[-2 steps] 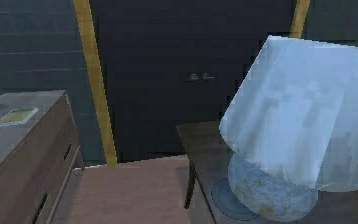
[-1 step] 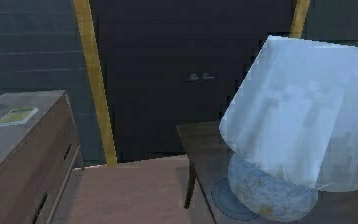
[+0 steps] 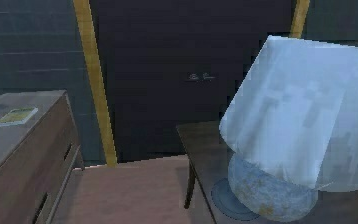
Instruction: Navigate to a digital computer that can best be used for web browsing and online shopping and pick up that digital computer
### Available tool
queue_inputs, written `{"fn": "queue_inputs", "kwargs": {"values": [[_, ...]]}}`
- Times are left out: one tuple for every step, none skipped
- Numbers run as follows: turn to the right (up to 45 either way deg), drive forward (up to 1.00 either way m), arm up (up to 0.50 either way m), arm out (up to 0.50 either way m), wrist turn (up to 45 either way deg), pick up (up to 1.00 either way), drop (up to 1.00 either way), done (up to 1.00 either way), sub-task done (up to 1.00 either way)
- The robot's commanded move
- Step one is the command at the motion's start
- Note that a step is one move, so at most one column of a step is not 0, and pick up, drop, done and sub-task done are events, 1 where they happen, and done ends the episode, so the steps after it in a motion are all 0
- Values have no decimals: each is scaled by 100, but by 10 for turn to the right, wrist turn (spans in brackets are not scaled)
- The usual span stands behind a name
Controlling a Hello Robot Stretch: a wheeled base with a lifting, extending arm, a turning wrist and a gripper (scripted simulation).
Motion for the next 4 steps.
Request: {"fn": "queue_inputs", "kwargs": {"values": [[0,0,0,0,450,0,0,0,0],[0,0,0,0,450,0,0,0,0],[0,0,0,0,450,0,0,0,0],[0,0,0,0,390,0,0,0,0]]}}
